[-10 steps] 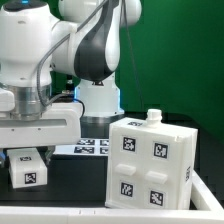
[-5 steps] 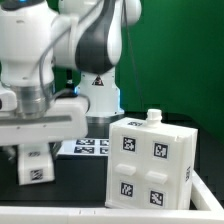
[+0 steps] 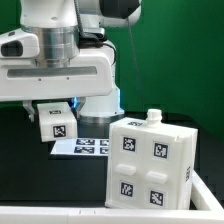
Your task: Assemble cabinet
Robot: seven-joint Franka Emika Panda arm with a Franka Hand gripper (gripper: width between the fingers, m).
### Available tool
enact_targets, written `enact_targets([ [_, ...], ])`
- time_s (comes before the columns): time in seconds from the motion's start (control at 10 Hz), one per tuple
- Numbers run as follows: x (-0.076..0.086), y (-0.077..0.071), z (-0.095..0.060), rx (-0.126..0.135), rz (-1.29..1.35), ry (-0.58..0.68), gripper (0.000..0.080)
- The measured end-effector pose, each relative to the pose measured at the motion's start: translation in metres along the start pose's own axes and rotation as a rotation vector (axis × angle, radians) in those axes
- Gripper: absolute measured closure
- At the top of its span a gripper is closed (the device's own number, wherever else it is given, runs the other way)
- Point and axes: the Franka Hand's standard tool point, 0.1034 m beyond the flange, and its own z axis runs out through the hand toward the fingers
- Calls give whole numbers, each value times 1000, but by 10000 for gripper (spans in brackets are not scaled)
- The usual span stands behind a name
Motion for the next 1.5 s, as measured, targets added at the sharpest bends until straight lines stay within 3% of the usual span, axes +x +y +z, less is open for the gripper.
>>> enact_targets([
  [0.1, 0, 0, 0, 0, 0, 0, 245],
  [0.2, 8, 2, -3, -21, -17, 30, 245],
  [0.4, 43, -16, -46, -43, -70, 99, 245],
  [0.6, 63, -39, -78, -43, -30, 124, 245],
  [1.0, 61, -38, -71, -50, -33, 119, 244],
  [1.1, 68, -56, -75, -78, -10, 126, 244],
  [1.4, 93, -112, -95, -83, 55, 147, 244],
  [1.5, 97, -120, -93, -86, 70, 148, 244],
])
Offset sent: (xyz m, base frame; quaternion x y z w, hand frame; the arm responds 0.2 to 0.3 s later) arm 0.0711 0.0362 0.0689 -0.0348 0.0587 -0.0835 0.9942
